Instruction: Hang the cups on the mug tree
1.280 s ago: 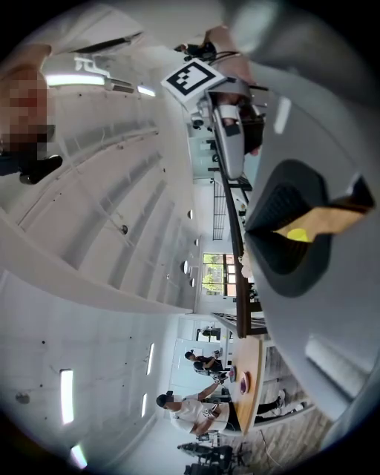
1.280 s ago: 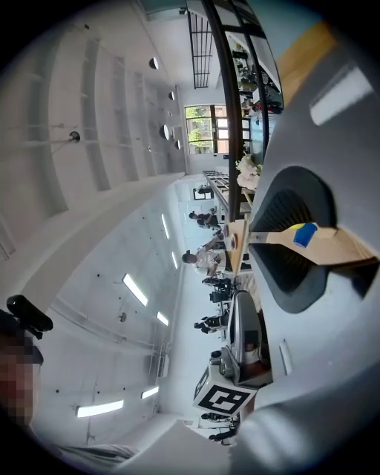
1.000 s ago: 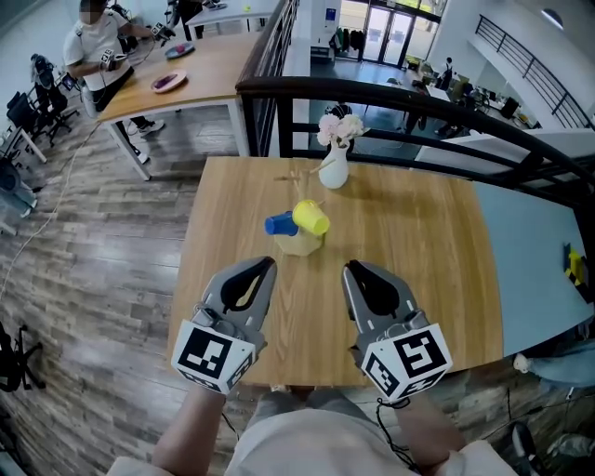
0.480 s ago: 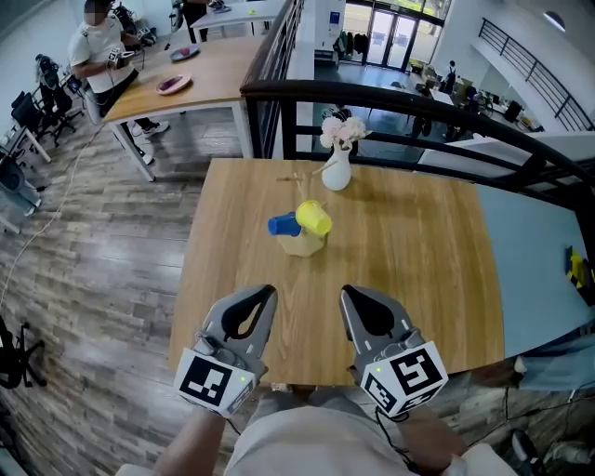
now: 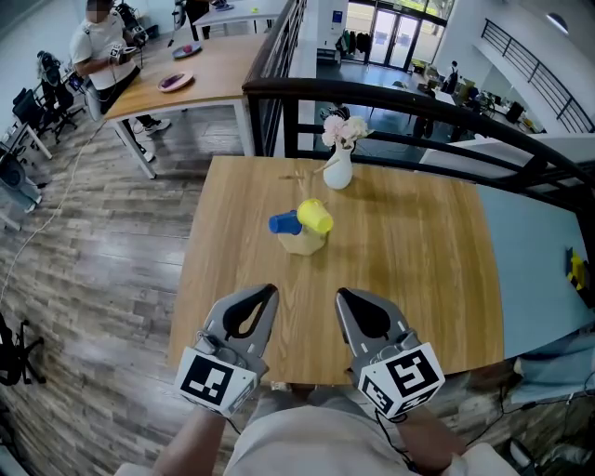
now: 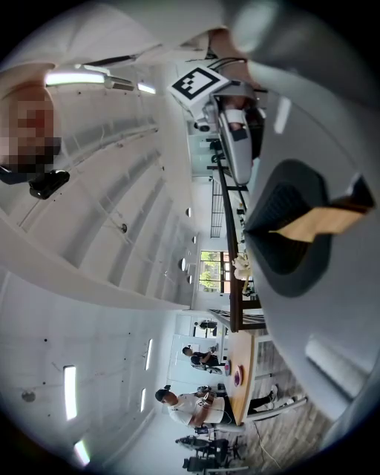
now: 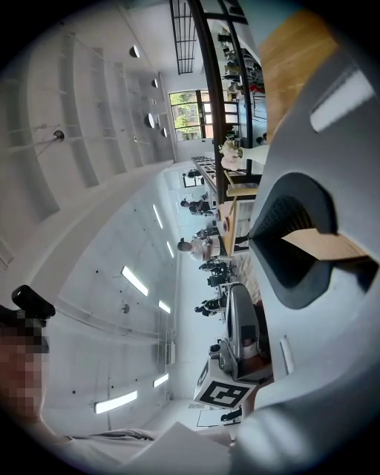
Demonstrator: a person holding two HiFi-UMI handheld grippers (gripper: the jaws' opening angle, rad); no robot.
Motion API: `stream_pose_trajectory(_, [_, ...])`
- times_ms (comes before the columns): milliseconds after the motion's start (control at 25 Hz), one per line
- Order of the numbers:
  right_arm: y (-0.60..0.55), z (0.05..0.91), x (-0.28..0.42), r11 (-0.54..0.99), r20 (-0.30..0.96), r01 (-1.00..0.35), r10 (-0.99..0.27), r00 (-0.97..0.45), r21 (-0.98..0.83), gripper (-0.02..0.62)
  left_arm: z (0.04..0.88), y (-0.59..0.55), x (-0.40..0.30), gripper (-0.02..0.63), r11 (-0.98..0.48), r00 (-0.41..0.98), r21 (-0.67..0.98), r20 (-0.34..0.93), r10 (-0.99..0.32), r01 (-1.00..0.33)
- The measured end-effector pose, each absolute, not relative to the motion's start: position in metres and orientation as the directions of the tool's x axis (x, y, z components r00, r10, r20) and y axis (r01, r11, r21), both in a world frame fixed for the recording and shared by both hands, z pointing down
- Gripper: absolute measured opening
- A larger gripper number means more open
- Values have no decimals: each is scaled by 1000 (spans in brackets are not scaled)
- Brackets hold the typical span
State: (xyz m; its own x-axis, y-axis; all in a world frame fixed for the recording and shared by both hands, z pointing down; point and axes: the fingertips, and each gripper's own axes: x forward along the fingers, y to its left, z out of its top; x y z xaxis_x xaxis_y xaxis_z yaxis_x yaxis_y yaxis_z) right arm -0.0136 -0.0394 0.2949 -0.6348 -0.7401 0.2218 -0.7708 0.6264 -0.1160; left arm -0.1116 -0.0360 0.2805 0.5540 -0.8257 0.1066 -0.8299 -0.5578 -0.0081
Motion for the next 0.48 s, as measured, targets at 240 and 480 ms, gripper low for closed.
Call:
stream_pose_trajectory(240, [-39, 285, -9, 619, 202, -778, -752, -627, -109, 0, 273, -35, -102, 2, -580, 576, -14, 94, -812, -815])
stream_pose_trajectory(480, [-38, 279, 9, 579, 199, -812, -789, -581, -71, 3, 271, -40, -80, 2, -625, 622, -15, 87, -778, -780])
